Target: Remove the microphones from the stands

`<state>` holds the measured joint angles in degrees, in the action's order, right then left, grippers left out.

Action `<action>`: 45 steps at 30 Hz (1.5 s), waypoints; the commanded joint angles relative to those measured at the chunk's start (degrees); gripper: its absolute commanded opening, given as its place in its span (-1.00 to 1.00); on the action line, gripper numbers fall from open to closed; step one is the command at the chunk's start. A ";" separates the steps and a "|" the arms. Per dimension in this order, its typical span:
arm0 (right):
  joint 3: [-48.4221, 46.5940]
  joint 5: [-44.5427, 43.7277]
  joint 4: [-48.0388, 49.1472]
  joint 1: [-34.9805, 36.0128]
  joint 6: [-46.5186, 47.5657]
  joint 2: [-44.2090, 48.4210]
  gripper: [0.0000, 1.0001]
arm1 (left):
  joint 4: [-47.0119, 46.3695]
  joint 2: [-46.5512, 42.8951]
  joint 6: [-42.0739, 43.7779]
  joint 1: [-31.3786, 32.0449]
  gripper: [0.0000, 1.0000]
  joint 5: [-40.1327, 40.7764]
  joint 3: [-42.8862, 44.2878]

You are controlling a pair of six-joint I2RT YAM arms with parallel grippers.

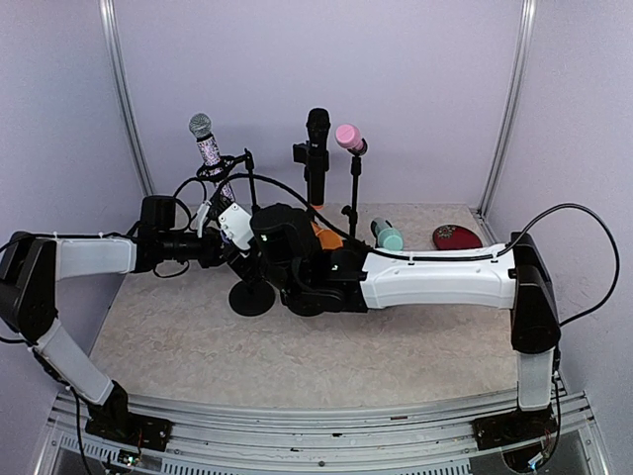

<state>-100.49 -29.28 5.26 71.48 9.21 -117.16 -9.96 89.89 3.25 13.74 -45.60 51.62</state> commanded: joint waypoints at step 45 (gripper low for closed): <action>9.78 0.40 -7.69 7.71 -13.26 23.35 -1.00 | 27.20 -12.64 14.87 1.67 0.35 9.04 5.91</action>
<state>-91.85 -31.66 2.22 81.34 3.07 -97.58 13.41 78.41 16.03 15.16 -35.29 55.53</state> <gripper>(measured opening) 0.470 0.629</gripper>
